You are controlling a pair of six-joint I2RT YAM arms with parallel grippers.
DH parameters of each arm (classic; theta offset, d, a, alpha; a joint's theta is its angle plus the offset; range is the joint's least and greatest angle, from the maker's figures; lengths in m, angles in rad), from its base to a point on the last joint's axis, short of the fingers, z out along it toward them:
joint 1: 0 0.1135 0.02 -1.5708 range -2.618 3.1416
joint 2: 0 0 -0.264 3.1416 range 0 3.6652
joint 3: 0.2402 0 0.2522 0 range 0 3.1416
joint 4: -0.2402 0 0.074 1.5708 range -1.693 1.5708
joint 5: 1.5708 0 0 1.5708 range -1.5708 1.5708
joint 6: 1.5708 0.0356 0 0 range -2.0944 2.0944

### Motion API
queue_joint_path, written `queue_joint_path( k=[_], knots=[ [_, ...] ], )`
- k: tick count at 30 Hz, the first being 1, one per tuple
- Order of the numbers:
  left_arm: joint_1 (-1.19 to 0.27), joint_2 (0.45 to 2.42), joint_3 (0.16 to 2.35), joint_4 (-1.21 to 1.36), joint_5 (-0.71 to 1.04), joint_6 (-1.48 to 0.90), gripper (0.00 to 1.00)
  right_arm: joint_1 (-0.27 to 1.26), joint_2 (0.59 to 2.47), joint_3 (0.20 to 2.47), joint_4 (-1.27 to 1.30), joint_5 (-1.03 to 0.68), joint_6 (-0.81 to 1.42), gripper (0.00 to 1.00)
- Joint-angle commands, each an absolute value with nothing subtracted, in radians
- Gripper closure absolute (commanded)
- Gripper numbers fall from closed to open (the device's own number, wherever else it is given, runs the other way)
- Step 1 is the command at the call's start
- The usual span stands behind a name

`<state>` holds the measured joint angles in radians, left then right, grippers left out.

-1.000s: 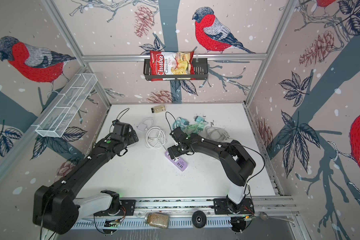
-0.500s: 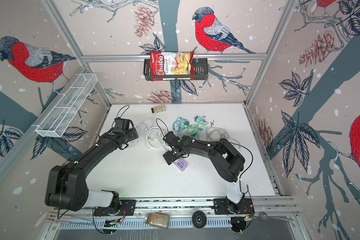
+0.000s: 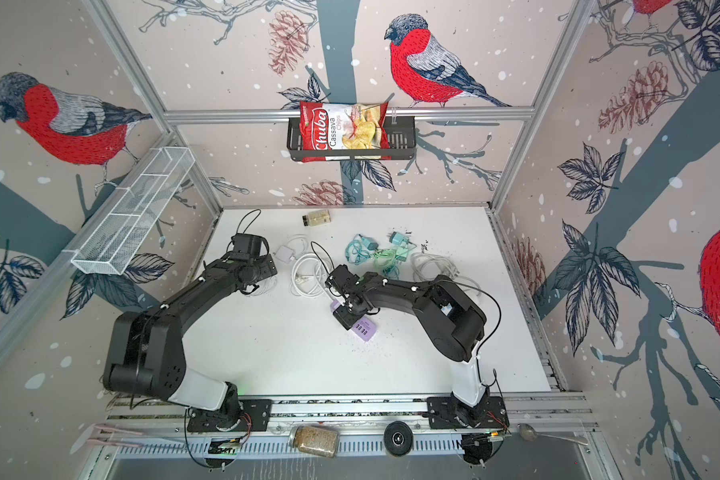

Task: Insert the plug
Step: 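Lower the right gripper onto the purple strip while the left hovers over chargers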

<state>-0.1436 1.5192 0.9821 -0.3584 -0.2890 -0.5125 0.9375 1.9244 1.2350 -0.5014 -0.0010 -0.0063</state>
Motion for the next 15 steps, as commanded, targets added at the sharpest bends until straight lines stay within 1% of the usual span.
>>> queue_joint_path(
  k=[1,4,6,12,15],
  knots=[
    [-0.137,1.545,0.992,-0.332,-0.274,-0.502,0.08,0.946,1.922,1.207,-0.543,0.024,-0.117,0.31],
    [-0.137,1.564,0.992,-0.324,-0.259,-0.506,0.08,0.939,1.921,1.184,-0.531,0.046,-0.180,0.34],
    [-0.136,1.581,1.020,-0.322,-0.260,-0.511,0.08,0.933,1.911,1.167,-0.512,0.018,-0.234,0.35],
    [-0.135,1.637,1.075,-0.371,-0.301,-0.518,0.09,0.915,1.900,1.170,-0.524,0.007,-0.311,0.34],
    [-0.135,1.646,1.078,-0.370,-0.295,-0.528,0.09,0.902,1.901,1.168,-0.548,0.012,-0.326,0.33]
  ],
)
